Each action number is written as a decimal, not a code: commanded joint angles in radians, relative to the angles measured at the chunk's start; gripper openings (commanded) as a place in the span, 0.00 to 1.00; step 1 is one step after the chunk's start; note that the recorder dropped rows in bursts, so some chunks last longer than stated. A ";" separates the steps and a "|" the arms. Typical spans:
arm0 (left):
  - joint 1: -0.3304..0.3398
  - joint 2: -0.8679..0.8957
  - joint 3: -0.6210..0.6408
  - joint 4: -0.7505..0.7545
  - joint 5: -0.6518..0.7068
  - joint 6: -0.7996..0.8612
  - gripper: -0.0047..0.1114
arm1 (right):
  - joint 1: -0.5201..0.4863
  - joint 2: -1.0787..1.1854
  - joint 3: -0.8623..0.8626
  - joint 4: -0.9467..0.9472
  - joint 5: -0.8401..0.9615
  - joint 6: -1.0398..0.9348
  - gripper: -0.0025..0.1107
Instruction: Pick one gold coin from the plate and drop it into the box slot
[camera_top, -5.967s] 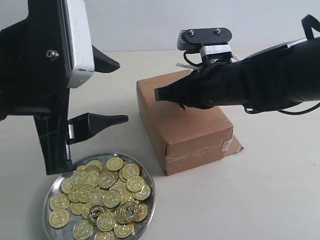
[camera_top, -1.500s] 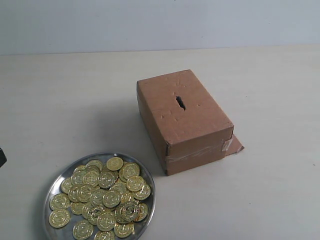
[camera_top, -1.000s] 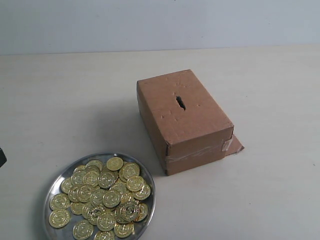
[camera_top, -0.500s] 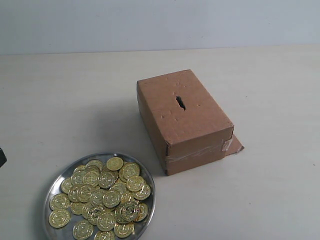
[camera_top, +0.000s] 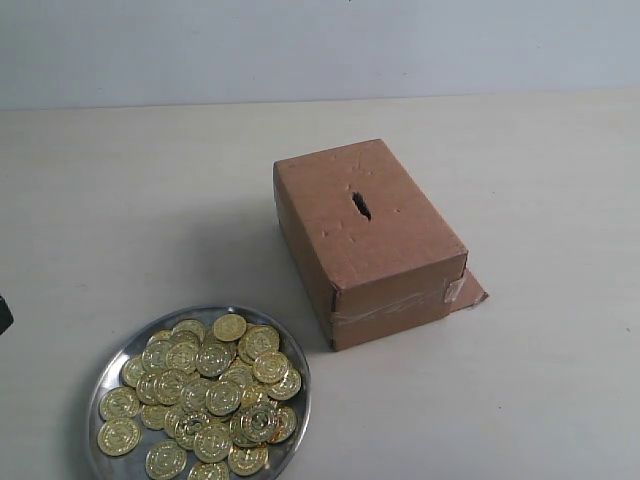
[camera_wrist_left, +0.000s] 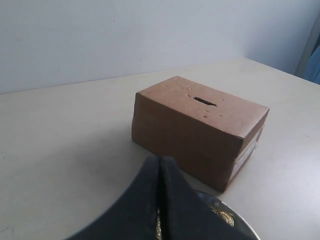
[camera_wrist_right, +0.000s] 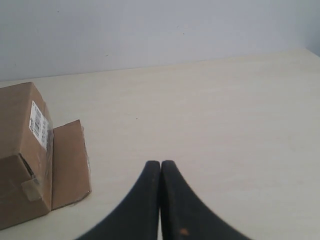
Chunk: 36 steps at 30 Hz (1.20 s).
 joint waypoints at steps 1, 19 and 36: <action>0.002 -0.007 0.003 0.005 0.001 0.003 0.04 | -0.006 -0.006 0.004 0.002 -0.003 0.002 0.02; 0.593 -0.311 0.003 0.010 0.062 0.009 0.04 | -0.006 -0.006 0.004 0.002 -0.003 0.002 0.02; 0.637 -0.311 0.003 0.551 0.264 -0.476 0.04 | -0.006 -0.006 0.004 0.002 -0.003 0.002 0.02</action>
